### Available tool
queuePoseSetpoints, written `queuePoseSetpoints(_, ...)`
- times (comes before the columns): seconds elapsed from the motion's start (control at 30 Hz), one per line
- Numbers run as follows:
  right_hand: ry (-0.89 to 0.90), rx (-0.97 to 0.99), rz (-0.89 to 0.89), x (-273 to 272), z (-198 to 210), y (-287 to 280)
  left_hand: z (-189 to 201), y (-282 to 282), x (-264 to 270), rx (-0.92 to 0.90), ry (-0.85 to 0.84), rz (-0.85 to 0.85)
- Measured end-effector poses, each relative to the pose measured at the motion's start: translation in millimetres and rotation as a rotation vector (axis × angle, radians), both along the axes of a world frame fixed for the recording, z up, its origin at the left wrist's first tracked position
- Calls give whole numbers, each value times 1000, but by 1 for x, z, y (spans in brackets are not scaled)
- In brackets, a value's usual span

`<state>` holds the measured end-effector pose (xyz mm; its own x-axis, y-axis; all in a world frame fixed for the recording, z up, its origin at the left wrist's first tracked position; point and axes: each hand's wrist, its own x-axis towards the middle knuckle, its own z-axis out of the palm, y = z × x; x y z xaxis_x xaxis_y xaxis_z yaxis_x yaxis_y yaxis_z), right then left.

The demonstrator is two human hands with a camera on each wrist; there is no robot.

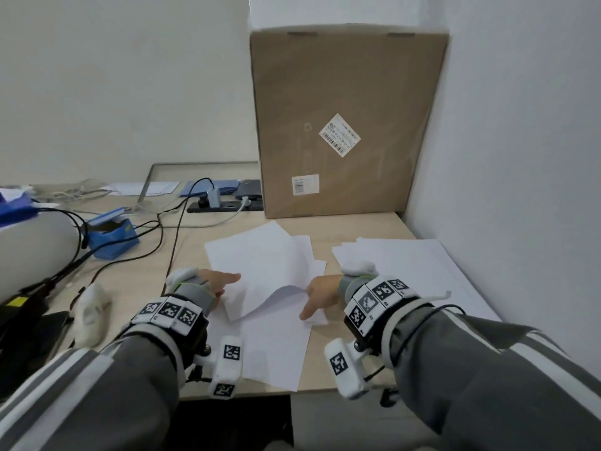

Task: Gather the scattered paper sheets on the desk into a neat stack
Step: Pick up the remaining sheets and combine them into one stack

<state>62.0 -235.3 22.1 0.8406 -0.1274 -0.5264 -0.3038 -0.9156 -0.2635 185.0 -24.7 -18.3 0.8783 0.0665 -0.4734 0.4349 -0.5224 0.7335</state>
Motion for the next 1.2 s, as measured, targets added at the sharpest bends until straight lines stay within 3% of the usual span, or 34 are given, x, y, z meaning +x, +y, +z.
queuePoseSetpoints(0.17,-21,-11,-4,3,-8,1,4,7,6,128,-51,-42)
queuePoseSetpoints(0.27,-36,4,-22,3,-13,-3,14,5,7,197,-165,-120)
queuePoseSetpoints(0.4,-48,109,-60,0,-14,-8,22,8,5,164,-274,-103)
queuePoseSetpoints(0.67,-65,485,-343,4,-21,-32,20,48,-15,126,0,-290)
queuePoseSetpoints(0.77,-106,581,-359,26,-52,-51,26,41,-33,249,-18,-320)
queuePoseSetpoints(0.83,-105,602,-399,22,-50,-51,28,35,-35,257,-44,-301)
queuePoseSetpoints(0.93,-122,540,-424,-4,-20,-30,25,24,-36,85,67,-237)
queuePoseSetpoints(1.07,-138,543,-435,-6,-22,-31,11,22,-20,21,94,-225)
queuePoseSetpoints(1.2,-127,712,-514,-5,-26,-32,24,16,-38,-55,98,-187)
